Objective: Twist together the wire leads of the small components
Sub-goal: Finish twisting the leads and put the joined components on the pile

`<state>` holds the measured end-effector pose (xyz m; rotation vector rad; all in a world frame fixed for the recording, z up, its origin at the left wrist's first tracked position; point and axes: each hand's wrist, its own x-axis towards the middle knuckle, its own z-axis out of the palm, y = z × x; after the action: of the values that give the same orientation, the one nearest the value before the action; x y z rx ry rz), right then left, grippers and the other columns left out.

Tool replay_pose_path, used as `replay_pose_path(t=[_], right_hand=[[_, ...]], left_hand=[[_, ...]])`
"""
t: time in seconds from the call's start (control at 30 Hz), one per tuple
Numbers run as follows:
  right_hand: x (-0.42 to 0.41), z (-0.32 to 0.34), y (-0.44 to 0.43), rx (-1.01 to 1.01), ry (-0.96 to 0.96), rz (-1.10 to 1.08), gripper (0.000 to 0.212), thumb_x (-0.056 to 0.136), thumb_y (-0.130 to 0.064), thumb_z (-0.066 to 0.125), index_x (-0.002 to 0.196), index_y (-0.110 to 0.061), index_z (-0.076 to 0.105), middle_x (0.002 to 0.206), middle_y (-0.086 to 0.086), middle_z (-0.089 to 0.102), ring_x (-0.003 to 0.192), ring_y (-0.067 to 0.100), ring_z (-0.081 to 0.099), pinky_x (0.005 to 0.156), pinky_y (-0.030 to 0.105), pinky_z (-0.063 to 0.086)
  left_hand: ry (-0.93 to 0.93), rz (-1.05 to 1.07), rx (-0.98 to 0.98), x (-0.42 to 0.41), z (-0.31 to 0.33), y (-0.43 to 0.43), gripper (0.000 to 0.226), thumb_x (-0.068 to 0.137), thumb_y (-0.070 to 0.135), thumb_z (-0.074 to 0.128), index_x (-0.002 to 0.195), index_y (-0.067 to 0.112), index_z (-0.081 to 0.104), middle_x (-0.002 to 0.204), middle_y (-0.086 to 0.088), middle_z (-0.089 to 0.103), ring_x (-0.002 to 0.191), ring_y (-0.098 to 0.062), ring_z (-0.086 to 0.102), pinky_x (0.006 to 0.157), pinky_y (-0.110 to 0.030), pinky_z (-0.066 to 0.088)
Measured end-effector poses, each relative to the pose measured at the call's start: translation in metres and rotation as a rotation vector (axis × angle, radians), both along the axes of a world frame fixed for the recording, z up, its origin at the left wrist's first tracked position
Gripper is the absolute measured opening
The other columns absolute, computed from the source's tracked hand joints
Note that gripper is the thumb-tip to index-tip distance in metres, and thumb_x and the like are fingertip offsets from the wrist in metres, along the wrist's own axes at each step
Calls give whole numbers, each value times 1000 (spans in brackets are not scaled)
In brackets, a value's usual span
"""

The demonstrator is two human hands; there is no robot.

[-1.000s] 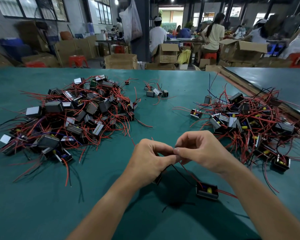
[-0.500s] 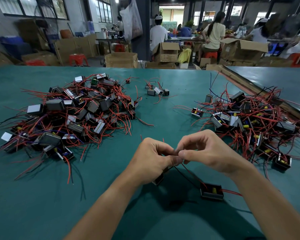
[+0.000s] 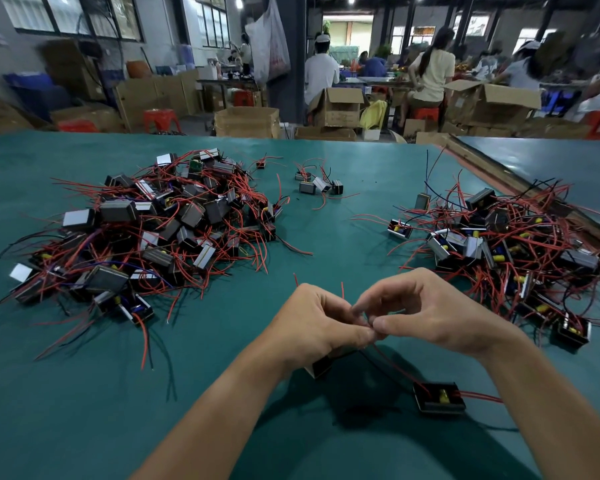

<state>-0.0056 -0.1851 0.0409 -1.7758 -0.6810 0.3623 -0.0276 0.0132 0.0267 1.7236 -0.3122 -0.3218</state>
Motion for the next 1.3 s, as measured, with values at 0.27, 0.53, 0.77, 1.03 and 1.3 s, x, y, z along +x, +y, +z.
replay_pose_path(t=[0.27,0.53,0.77,1.03,1.3], right_hand=[[2,-3,0,-8,-8,-127,10,74,-13,77,81,-20,80,72,5,74,64,11,64,64,21,52],[5,-8,2,-37,-33,-150,7,79,-11,76,73,-14,76,65,5,69,61,14,59,62,25,50],[8,-12,4,-90,-68,-203,12,84,-6,73,72,-9,72,61,4,67,58,14,56,59,29,47],[5,-7,6,-92,-91,-242,9,83,-4,74,74,-7,75,62,5,67,57,13,55,58,30,45],[2,-5,11,-97,-74,-272,11,84,-2,71,74,-2,72,60,7,62,56,18,51,60,36,41]], left_hand=[[30,98,16,2,1,-4,14,72,2,80,63,11,75,55,-9,59,41,-8,40,44,-16,31],[11,125,44,2,-2,-4,5,73,5,79,70,5,76,55,-7,60,41,-7,40,44,-16,32],[-19,134,45,3,-3,-4,8,79,6,76,71,4,75,62,-9,64,48,-9,44,47,-16,34],[-38,154,48,4,-2,-5,9,82,4,73,73,7,75,68,-11,68,59,-16,52,57,-25,39],[-44,154,63,2,-1,-4,11,83,6,72,73,4,74,68,-13,67,59,-18,49,56,-26,37]])
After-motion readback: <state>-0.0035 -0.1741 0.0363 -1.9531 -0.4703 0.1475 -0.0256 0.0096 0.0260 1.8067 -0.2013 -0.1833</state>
